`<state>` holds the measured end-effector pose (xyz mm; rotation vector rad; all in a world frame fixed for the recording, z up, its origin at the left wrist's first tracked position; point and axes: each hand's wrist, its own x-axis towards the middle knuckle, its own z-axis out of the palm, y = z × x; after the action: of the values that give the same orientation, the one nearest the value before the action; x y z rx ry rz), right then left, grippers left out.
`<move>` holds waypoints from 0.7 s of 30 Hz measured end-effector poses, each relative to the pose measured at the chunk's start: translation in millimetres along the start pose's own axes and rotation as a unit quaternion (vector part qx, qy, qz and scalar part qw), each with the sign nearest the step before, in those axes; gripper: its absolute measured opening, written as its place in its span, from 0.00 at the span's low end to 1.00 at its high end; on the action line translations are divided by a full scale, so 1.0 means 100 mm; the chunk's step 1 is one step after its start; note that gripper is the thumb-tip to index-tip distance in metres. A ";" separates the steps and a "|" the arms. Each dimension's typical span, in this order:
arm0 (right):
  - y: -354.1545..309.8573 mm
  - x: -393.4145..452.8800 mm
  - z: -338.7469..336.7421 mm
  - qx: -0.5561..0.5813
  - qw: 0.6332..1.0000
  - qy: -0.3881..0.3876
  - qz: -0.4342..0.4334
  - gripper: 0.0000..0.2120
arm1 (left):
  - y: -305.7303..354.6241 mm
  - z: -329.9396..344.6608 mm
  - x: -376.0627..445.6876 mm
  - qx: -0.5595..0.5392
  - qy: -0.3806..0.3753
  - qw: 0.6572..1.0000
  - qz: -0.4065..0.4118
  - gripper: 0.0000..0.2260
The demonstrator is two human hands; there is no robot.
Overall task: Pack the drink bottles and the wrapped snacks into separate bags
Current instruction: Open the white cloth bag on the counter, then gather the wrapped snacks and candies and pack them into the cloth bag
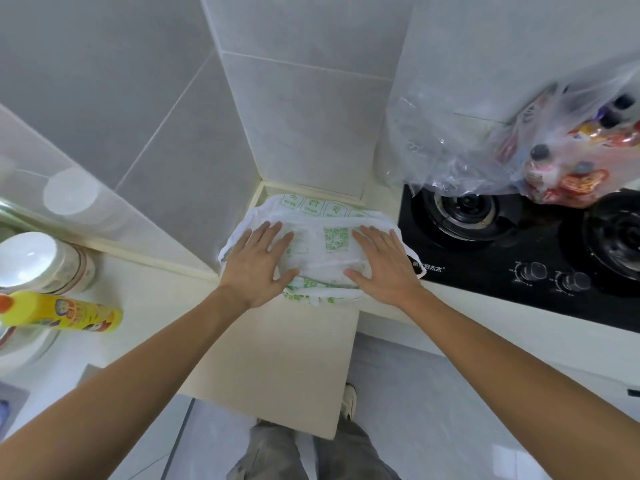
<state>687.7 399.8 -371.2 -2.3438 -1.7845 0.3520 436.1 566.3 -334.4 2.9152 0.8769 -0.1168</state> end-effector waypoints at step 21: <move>0.38 -2.54 -0.93 0.044 0.946 0.161 0.278 0.38 | 2.28 -0.61 -0.11 -0.057 0.087 0.971 0.214 0.33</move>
<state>685.7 144.8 -271.8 -2.6166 -0.9271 0.1004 556.4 377.8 -257.0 2.9551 0.2403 0.2168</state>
